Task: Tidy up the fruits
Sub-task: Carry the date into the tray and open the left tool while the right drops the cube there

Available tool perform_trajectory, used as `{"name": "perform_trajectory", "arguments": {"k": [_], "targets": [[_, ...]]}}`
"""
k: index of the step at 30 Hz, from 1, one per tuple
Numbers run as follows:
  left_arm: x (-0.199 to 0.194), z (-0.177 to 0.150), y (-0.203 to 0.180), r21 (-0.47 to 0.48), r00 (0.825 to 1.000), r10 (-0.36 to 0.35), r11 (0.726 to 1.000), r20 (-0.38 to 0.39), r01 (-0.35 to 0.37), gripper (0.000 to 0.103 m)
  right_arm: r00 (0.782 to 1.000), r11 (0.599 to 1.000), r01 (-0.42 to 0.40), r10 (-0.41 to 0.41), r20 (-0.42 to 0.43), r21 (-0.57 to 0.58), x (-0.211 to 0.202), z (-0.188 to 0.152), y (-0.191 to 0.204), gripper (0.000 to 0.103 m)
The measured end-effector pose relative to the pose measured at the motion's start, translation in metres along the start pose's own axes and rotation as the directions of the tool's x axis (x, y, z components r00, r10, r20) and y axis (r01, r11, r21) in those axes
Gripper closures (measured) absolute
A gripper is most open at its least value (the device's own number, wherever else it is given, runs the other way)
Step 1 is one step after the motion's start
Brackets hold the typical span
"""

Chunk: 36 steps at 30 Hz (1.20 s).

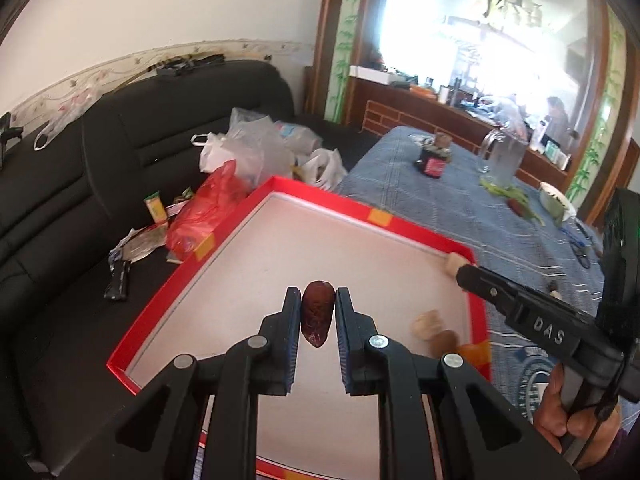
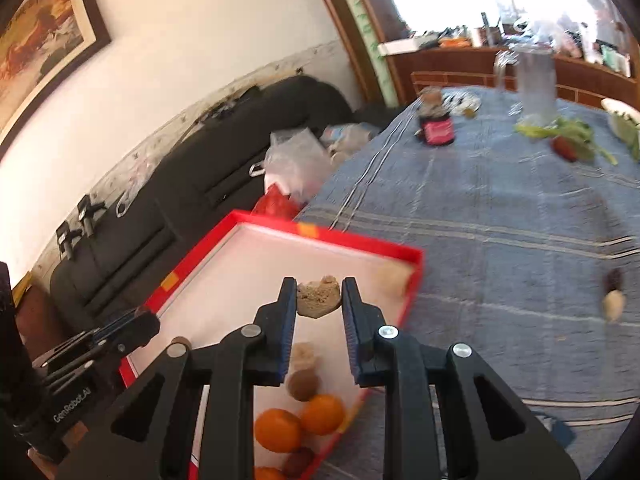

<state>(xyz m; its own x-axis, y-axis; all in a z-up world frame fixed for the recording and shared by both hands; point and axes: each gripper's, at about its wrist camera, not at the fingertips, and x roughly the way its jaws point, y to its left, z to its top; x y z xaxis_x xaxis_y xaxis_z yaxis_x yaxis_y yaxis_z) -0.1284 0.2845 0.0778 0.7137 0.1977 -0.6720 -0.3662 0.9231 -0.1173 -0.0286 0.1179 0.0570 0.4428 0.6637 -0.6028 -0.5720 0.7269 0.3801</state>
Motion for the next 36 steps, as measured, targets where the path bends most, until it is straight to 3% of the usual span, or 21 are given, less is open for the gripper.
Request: {"name": "perform_trajectory", "arguments": {"k": [8, 30, 32, 34, 35, 36], "targets": [[0.013, -0.001, 0.009, -0.023, 1.000, 0.021, 1.000, -0.023, -0.022, 0.087, 0.998, 0.998, 0.002, -0.005, -0.055, -0.056, 0.018, -0.015, -0.001, 0.078], [0.029, -0.007, 0.002, -0.012, 0.994, 0.049, 0.999, -0.095, -0.050, 0.086, 0.990, 0.999, 0.005, -0.010, -0.144, -0.032, 0.033, -0.024, -0.011, 0.078], [0.028, -0.006, 0.001, -0.012, 0.994, 0.051, 0.999, -0.094, -0.052, 0.079, 0.989, 0.999, 0.008, -0.012, -0.146, -0.034, 0.033, -0.024, -0.011, 0.078], [0.025, -0.005, 0.000, -0.012, 0.994, 0.062, 0.998, -0.087, -0.063, 0.053, 0.989, 0.999, 0.011, -0.016, -0.147, -0.036, 0.031, -0.024, -0.011, 0.078], [0.025, -0.005, -0.001, -0.016, 0.994, 0.066, 0.998, -0.083, -0.067, 0.045, 0.989, 0.999, 0.008, -0.013, -0.150, -0.033, 0.031, -0.023, -0.011, 0.078], [0.023, -0.005, -0.001, -0.020, 0.995, 0.067, 0.997, -0.079, -0.068, 0.044, 0.989, 1.000, 0.003, -0.007, -0.150, -0.027, 0.030, -0.023, -0.012, 0.078]]}}
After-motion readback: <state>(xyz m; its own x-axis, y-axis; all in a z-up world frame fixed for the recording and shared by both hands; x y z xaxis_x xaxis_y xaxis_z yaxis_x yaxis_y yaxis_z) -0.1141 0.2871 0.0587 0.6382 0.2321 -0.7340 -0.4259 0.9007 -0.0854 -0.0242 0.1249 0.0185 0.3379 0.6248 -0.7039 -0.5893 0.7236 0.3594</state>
